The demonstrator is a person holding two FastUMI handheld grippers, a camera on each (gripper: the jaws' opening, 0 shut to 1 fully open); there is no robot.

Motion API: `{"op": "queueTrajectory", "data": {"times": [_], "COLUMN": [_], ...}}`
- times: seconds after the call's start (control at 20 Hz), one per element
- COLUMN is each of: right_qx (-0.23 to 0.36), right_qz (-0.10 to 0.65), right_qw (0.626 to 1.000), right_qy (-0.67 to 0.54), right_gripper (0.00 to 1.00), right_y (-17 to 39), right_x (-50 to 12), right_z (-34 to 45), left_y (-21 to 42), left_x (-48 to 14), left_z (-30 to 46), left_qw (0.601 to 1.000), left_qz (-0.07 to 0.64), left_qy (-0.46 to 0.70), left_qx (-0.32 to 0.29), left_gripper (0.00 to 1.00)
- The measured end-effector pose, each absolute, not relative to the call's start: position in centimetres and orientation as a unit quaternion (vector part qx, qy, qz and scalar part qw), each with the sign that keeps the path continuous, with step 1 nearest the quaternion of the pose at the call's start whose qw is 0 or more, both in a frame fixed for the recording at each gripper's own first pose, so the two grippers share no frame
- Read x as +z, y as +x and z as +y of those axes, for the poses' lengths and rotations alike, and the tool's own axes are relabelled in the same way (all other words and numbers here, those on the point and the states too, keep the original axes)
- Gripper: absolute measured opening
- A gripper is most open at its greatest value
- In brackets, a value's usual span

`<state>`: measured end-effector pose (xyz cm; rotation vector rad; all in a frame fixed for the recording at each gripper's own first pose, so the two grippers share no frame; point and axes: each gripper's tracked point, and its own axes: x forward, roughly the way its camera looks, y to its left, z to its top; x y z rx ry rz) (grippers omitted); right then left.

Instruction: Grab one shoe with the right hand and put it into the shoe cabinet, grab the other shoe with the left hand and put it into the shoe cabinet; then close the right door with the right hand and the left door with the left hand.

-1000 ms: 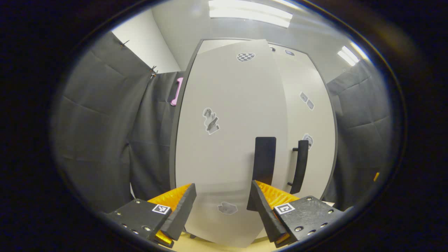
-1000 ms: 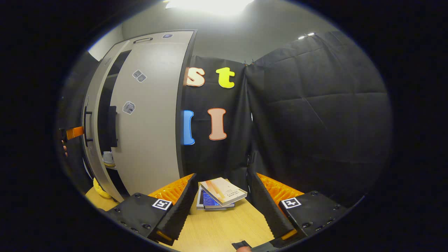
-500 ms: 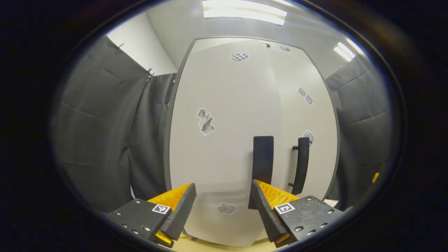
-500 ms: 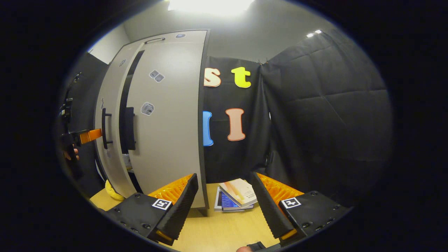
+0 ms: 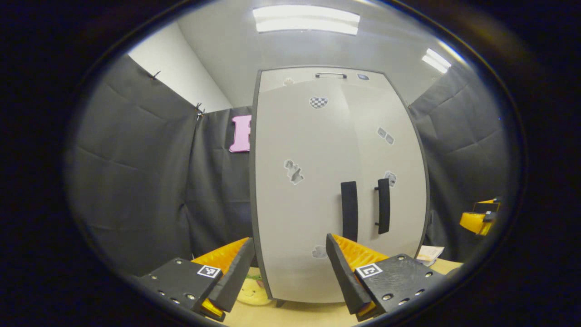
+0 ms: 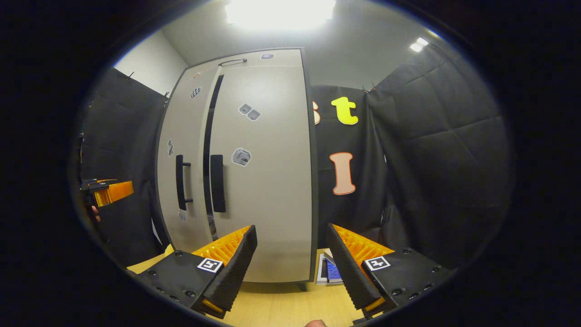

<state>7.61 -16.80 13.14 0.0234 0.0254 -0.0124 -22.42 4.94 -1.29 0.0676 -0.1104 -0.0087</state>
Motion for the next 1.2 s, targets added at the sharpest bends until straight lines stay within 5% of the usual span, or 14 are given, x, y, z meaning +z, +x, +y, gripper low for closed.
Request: {"op": "queueTrajectory", "data": {"times": [0.15, 0.4, 1.2], "right_qx": [0.006, 0.015, -0.001], "right_qz": [0.005, -0.001, -0.014], "right_qw": [1.0, 1.0, 1.0], "right_qy": [0.01, 0.003, -0.009], "right_gripper": [0.98, 0.97, 0.98], "right_y": [7.5, 6.7, 4.4], "right_x": [13.3, 13.4, 13.4], "right_z": [-14.8, -13.0, -12.2], "left_y": [-24.5, -27.6, -31.6], "left_x": [-1.1, -2.6, -7.3], "left_z": [7.1, 10.6, 12.3], "left_qw": [0.998, 0.998, 0.999], "left_qz": [-0.057, -0.044, -0.024], "left_qy": [0.034, 0.039, 0.032], "left_qx": [0.004, 0.021, 0.019], "left_gripper": [0.89, 0.95, 0.89]}}
